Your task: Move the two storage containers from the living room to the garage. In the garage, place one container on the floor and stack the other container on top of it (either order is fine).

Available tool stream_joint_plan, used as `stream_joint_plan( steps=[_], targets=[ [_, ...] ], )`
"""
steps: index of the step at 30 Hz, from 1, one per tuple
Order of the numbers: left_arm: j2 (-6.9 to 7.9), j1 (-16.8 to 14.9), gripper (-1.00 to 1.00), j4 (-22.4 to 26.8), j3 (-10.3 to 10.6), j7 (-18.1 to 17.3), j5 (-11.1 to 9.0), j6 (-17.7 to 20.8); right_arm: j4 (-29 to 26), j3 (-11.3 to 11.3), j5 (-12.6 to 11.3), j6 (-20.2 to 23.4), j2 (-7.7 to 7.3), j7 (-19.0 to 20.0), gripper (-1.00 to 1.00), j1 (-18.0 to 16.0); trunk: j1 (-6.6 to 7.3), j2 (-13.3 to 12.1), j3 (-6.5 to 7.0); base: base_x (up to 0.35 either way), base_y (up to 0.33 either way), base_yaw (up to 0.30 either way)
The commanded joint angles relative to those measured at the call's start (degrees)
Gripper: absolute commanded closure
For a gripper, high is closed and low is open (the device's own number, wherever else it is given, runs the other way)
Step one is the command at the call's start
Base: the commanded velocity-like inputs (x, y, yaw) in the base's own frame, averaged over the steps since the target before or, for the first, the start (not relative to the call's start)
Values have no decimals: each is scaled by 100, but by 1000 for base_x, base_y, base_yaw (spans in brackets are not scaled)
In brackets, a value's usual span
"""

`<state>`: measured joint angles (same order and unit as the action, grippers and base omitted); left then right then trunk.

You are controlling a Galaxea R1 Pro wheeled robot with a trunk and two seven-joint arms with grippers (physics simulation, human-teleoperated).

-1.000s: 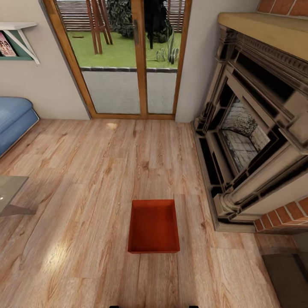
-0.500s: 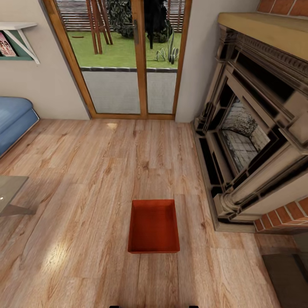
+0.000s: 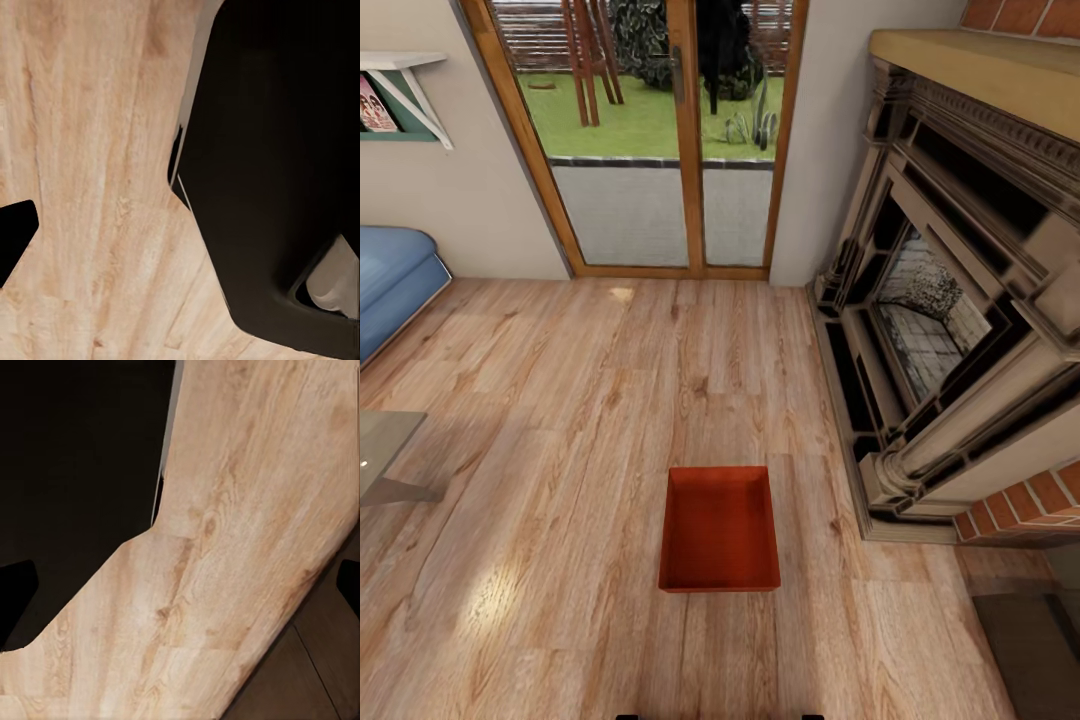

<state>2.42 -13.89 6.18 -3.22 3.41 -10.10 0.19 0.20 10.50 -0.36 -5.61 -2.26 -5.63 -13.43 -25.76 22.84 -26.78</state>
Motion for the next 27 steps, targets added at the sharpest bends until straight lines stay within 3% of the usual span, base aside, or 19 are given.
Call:
stream_joint_plan(
  steps=[1, 6, 8, 12, 17, 18, 21, 27],
  targets=[
    [20, 0, -100, 175, -30, 16, -22, 23, -110, 36, -9, -12, -9, -26, -100, -2, -2, 8, -7, 0, 0, 0],
    [126, 0, -100, 819, -36, 41, -23, 98, -915, 3, -48, 64, -63, -53, -100, -8, -2, 8, -7, 0, 0, 0],
    [214, 0, -100, 1305, -41, 54, -24, 259, -1515, -90, -72, 489, -253, -107, -100, 12, -2, 8, -7, 0, 0, 0],
    [274, 0, -100, 1886, -45, 58, -24, 602, -1853, -365, -131, 1106, -507, -141, -100, -83, -2, 8, -7, 0, 0, 0],
    [281, -11, -100, 2919, -47, 71, -20, 1266, -2158, -792, -183, 1548, -706, -173, -100, -814, -2, 8, -7, 0, 0, 0],
    [270, -24, -100, 3283, -47, 88, -19, 1478, -2205, -849, -182, 1604, -724, -192, -100, -1114, -2, 8, -7, 0, 0, 0],
    [239, -95, -100, 3773, -47, 234, -26, 1978, -2272, -894, -179, 1684, -727, -234, -100, -1543, -2, 8, -7, 0, 0, 0],
    [69, -371, -100, 4084, -38, 521, -47, 2573, -2371, -916, -210, 1715, -629, -252, -100, -2286, -2, 8, -7, 0, 0, 0]
  ],
)
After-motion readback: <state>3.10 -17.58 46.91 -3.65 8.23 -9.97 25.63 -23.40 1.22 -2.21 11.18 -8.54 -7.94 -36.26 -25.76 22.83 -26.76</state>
